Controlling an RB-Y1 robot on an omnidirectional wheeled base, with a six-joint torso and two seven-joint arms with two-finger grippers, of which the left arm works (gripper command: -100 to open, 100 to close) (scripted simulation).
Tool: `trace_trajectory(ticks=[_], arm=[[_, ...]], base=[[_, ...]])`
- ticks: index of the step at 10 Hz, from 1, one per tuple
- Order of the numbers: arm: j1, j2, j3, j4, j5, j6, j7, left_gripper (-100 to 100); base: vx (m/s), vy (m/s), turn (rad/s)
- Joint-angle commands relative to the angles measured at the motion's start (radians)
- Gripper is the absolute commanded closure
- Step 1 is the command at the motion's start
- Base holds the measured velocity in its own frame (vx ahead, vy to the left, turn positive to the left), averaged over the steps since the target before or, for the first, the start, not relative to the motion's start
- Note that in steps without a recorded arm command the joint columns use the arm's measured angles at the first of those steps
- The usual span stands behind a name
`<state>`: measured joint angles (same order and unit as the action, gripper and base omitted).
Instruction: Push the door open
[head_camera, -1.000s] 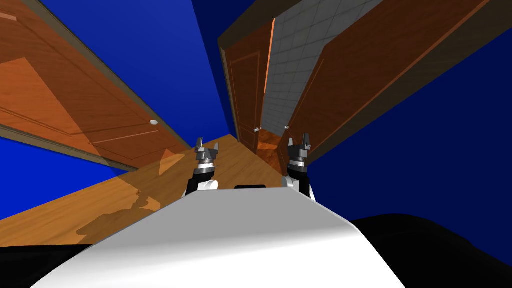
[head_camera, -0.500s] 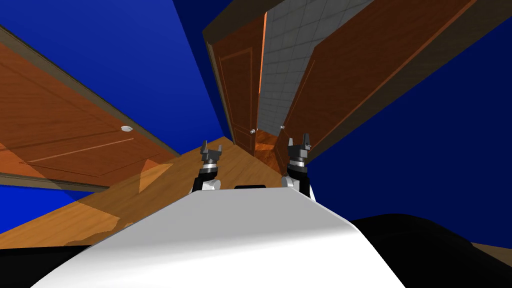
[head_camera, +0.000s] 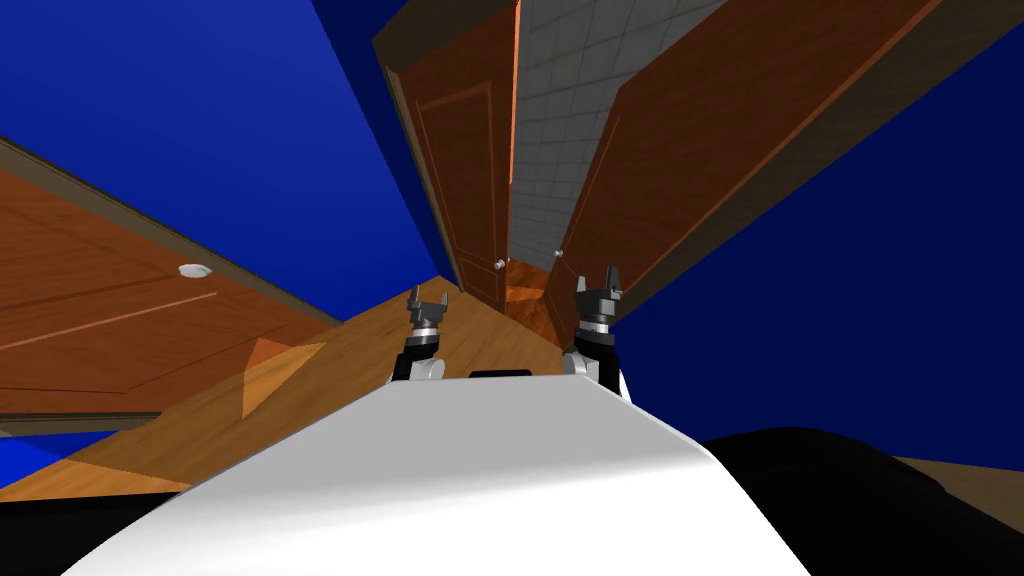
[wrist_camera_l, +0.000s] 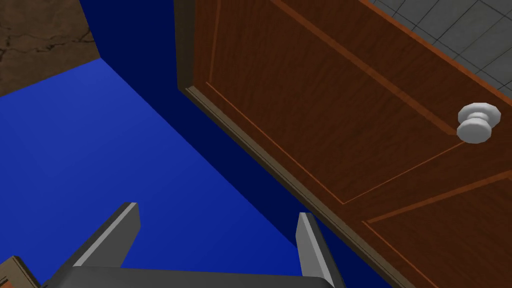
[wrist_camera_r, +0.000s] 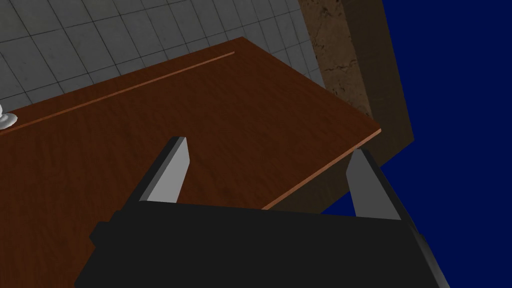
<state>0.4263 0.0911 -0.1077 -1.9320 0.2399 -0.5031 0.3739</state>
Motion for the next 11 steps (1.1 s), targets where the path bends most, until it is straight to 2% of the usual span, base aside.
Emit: trace_trajectory(ticks=[1,11], arm=[[-0.012,0.002,-0.004,0.032,0.011,-0.013,0.021,-100],[-0.090,0.009,-0.026,0.240,0.087,-0.083,0.152,-100]], base=[[0.073,0.051,-0.139],[0.077,0.072,-0.162]])
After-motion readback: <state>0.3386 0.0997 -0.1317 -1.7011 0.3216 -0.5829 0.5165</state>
